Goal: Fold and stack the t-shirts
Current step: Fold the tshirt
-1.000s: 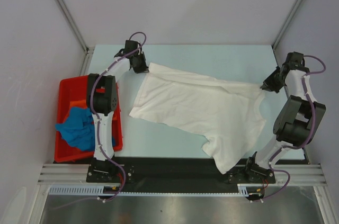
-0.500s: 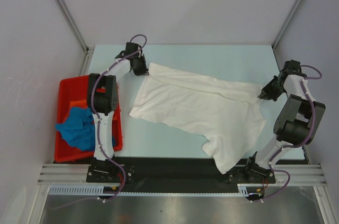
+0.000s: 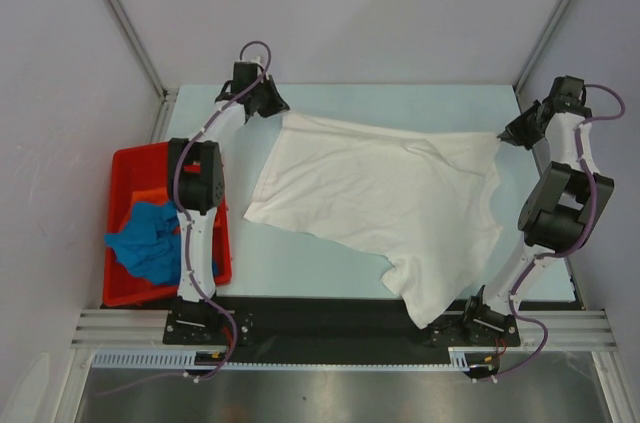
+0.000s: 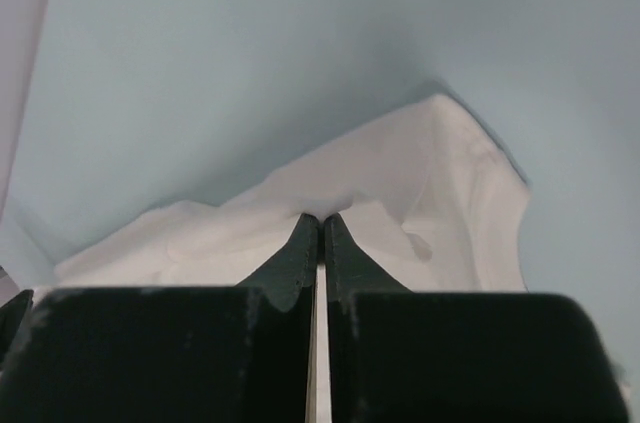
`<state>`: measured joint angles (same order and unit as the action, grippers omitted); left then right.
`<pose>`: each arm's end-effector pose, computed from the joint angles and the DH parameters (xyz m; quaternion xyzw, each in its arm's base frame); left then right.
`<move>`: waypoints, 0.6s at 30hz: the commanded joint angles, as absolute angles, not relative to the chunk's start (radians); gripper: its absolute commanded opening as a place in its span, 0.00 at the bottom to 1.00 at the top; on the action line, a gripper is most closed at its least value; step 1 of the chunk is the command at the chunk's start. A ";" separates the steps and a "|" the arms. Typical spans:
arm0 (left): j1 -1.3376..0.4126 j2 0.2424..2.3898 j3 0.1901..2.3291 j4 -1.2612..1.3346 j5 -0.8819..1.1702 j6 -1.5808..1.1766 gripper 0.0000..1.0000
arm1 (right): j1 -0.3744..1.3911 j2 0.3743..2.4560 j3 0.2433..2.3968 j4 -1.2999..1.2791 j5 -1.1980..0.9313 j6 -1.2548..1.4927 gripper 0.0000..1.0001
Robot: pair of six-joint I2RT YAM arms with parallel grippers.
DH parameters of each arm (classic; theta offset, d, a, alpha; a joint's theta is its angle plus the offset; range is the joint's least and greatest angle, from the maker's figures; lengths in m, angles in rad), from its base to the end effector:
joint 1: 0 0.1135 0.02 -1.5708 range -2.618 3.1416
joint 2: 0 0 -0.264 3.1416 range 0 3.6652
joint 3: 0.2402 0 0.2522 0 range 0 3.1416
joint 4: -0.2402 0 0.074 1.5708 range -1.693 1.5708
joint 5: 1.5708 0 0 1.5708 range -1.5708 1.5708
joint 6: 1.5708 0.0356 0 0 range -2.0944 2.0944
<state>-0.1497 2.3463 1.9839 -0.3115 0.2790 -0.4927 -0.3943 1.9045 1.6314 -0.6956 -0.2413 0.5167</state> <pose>0.5322 -0.0902 0.2037 -0.0929 0.8896 -0.2544 0.3678 0.3911 -0.1535 0.2652 0.3850 0.8671 0.1327 0.2868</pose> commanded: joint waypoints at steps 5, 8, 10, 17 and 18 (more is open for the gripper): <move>-0.118 2.434 2.107 -0.114 0.364 -0.600 0.00 | -0.402 1.947 1.758 -0.552 -0.313 0.554 0.00; -0.107 2.465 2.131 -0.081 0.354 -0.627 0.00 | -0.402 1.983 1.784 -0.502 -0.351 0.566 0.00; -0.104 2.485 2.164 -0.074 0.360 -0.641 0.00 | -0.400 1.994 1.799 -0.442 -0.376 0.581 0.00; -0.101 2.514 2.174 -0.072 0.359 -0.657 0.00 | -0.379 2.120 1.965 -0.380 -0.474 0.617 0.02; -0.101 2.513 2.172 -0.075 0.354 -0.654 0.00 | -0.376 2.149 1.980 -0.377 -0.480 0.617 0.02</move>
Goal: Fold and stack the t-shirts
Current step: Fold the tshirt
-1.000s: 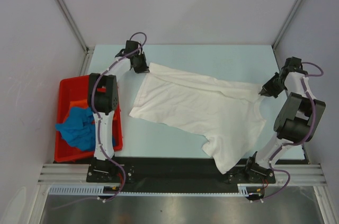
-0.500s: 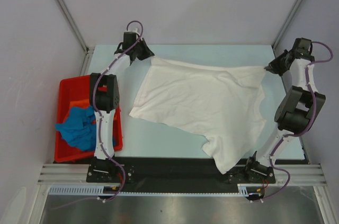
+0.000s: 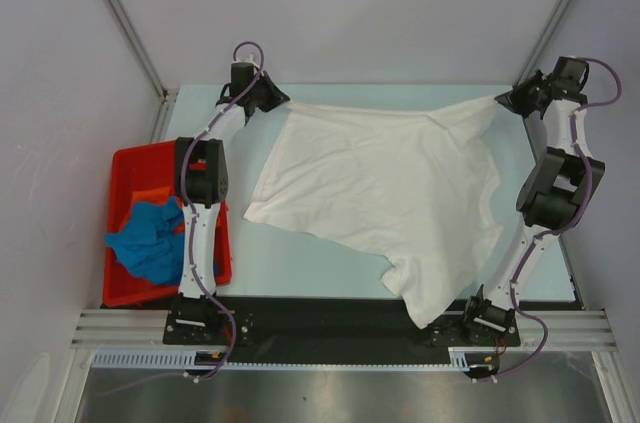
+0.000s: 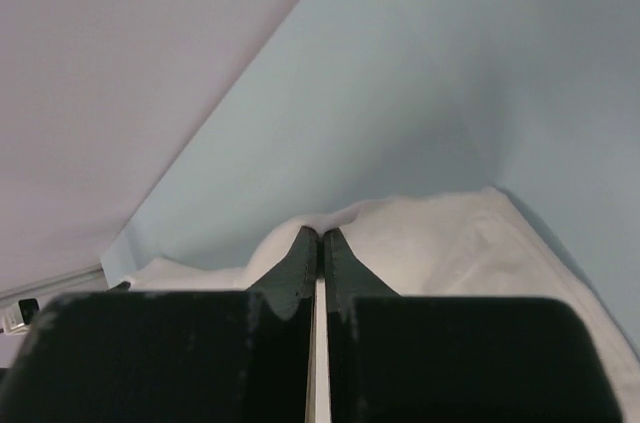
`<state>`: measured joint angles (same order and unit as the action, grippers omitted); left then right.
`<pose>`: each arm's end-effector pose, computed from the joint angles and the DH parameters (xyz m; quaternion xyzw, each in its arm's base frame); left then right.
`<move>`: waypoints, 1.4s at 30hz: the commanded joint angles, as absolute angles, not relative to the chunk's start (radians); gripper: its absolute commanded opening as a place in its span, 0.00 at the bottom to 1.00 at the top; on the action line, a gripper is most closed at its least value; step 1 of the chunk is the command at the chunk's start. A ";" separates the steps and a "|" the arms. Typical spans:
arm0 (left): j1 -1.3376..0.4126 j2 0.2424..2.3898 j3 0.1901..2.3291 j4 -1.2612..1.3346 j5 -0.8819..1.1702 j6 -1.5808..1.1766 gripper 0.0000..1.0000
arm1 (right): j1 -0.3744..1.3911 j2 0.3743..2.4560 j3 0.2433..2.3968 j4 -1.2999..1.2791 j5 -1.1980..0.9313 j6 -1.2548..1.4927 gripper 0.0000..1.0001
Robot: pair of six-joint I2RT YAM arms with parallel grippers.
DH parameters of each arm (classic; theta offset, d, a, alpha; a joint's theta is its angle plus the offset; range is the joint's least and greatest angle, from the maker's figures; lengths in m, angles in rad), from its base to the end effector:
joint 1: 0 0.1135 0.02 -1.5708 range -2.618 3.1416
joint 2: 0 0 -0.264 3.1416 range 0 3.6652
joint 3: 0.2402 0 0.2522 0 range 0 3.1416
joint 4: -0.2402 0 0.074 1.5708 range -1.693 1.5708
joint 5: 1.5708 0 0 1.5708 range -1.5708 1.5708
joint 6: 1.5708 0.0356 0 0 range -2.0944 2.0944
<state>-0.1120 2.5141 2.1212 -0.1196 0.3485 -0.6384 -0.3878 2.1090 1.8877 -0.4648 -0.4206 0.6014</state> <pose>0.5717 -0.0765 0.1774 -0.1367 0.8437 -0.3214 0.4077 0.4590 -0.1718 0.2775 0.3409 0.8203 0.2322 0.3961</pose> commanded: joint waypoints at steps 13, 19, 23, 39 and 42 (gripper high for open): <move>-0.095 2.510 2.165 -0.127 0.370 -0.612 0.00 | -0.387 2.125 2.046 -0.581 -0.313 0.584 0.00; -0.095 2.441 2.085 -0.188 0.354 -0.540 0.00 | -0.393 2.022 1.976 -0.664 -0.259 0.532 0.00; -0.095 2.393 2.057 -0.270 0.328 -0.480 0.00 | -0.396 1.945 1.875 -0.706 -0.258 0.529 0.00; -0.081 2.230 1.833 -0.403 0.308 -0.387 0.00 | -0.434 1.646 1.352 -0.700 -0.270 0.531 0.00; -0.083 2.192 1.767 -0.393 0.305 -0.382 0.00 | -0.443 1.631 1.322 -0.696 -0.267 0.531 0.00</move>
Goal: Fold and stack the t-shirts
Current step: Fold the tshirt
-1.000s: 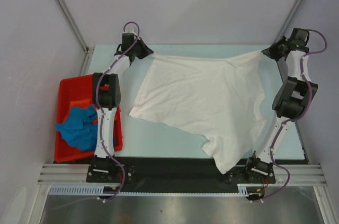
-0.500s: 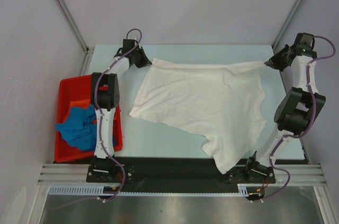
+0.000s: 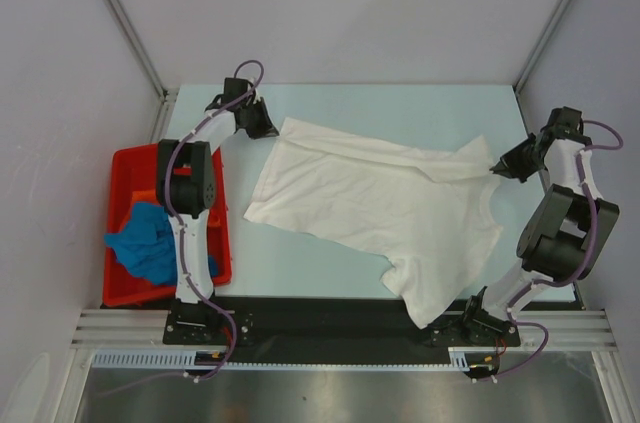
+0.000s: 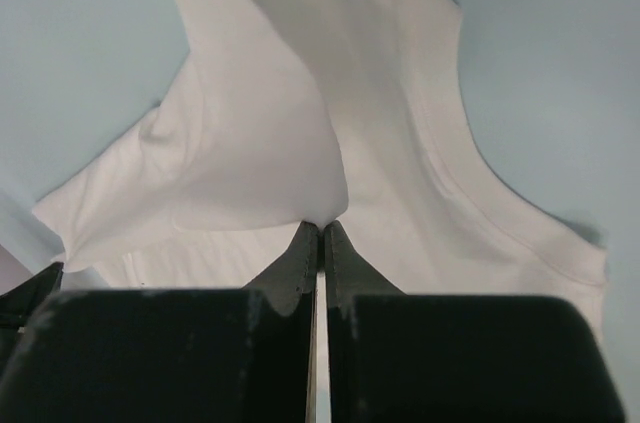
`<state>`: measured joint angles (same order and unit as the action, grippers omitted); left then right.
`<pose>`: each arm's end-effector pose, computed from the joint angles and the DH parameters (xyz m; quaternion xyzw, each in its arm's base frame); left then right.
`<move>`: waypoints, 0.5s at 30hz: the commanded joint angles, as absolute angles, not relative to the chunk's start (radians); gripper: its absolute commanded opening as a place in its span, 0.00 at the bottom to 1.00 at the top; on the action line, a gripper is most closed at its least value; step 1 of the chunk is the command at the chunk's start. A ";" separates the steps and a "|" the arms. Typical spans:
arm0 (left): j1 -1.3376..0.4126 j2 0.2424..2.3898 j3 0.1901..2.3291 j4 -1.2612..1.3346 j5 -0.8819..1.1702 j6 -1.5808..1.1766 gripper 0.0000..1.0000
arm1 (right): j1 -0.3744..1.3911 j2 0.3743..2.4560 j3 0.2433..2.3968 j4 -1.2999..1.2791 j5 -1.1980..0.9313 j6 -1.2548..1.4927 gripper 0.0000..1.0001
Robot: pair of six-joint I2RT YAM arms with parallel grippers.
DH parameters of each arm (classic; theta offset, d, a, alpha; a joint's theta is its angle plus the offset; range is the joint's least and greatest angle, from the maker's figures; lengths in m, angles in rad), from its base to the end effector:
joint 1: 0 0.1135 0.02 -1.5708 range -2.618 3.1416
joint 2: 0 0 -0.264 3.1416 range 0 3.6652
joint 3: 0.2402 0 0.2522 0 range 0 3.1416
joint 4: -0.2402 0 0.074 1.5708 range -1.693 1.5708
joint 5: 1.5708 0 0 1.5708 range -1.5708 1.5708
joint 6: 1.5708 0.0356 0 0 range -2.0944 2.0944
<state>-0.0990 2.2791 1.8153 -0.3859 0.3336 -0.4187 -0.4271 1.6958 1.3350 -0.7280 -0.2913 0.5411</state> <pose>0.5051 -0.0619 0.1772 -0.0890 0.9203 -0.2392 0.2965 0.3259 -0.1371 0.2493 0.4165 0.8665 0.1542 0.2277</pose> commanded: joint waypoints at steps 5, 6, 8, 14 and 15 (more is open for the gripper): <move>-0.083 2.187 1.709 -0.374 0.313 -0.383 0.00 | -0.454 1.614 1.270 -0.693 -0.256 0.526 0.00; -0.083 2.195 1.712 -0.377 0.310 -0.383 0.00 | -0.456 1.606 1.260 -0.687 -0.259 0.528 0.00; -0.083 2.195 1.713 -0.376 0.311 -0.382 0.00 | -0.457 1.597 1.220 -0.684 -0.264 0.528 0.00; -0.084 2.204 1.707 -0.390 0.302 -0.382 0.00 | -0.466 1.582 1.152 -0.672 -0.262 0.531 0.00; -0.084 2.204 1.706 -0.390 0.301 -0.380 0.00 | -0.471 1.580 1.146 -0.669 -0.262 0.531 0.00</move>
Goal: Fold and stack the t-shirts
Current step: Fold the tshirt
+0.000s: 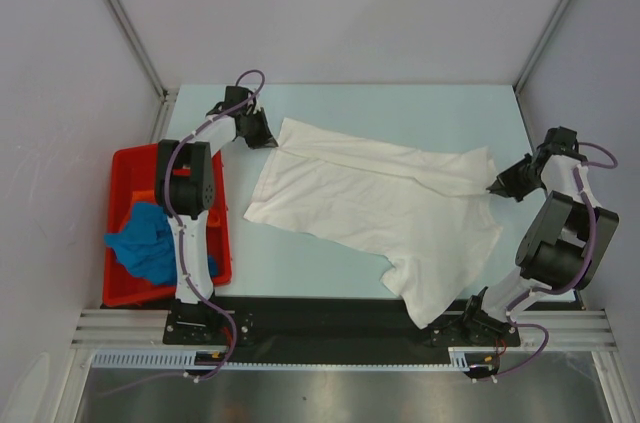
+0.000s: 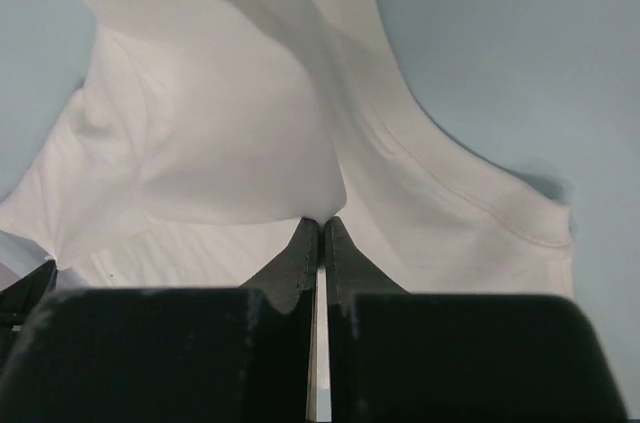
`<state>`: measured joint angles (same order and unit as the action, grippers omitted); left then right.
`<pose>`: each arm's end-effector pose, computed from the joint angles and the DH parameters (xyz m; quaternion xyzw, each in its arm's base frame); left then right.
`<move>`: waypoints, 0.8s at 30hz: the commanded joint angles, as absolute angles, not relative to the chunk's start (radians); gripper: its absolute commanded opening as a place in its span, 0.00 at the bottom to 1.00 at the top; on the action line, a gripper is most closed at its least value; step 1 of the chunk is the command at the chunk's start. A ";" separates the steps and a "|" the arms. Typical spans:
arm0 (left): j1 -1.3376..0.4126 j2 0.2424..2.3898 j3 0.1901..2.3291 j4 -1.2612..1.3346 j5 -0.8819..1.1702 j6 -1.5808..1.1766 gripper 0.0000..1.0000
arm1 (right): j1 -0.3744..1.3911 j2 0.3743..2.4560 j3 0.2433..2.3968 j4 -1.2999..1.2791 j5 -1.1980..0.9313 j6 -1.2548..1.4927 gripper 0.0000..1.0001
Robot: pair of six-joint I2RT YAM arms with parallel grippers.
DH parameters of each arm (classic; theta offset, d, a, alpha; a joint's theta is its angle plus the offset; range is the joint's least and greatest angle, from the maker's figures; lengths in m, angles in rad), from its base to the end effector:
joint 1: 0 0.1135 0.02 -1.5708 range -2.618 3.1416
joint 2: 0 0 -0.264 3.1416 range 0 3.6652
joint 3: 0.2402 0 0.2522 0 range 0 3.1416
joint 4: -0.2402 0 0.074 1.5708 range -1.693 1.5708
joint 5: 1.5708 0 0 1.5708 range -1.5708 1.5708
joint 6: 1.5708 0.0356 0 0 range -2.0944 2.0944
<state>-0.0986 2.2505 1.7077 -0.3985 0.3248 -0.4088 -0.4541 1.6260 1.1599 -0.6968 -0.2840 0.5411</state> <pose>0.4866 -0.0596 0.1566 -0.0955 0.9348 -0.2255 0.2571 0.2949 -0.1328 0.2213 0.4375 0.8655 0.1472 0.1943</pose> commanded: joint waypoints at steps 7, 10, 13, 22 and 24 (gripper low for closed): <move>-0.087 2.203 1.684 -0.390 0.296 -0.380 0.01 | -0.480 1.601 1.118 -0.647 -0.248 0.526 0.01; -0.087 2.201 1.693 -0.402 0.296 -0.377 0.00 | -0.480 1.608 1.109 -0.643 -0.249 0.523 0.02; -0.086 2.198 1.693 -0.403 0.285 -0.379 0.01 | -0.480 1.608 1.094 -0.641 -0.238 0.515 0.03; -0.101 2.087 1.665 -0.430 0.158 -0.382 0.70 | -0.473 1.470 1.025 -0.642 -0.178 0.520 0.48; -0.110 2.068 1.669 -0.407 0.140 -0.379 0.72 | -0.433 1.482 1.077 -0.608 -0.152 0.517 0.58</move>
<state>-0.1040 2.1849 1.6714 -0.4290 0.2245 -0.3912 -0.4633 1.5429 1.0264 -0.6796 -0.2096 0.5179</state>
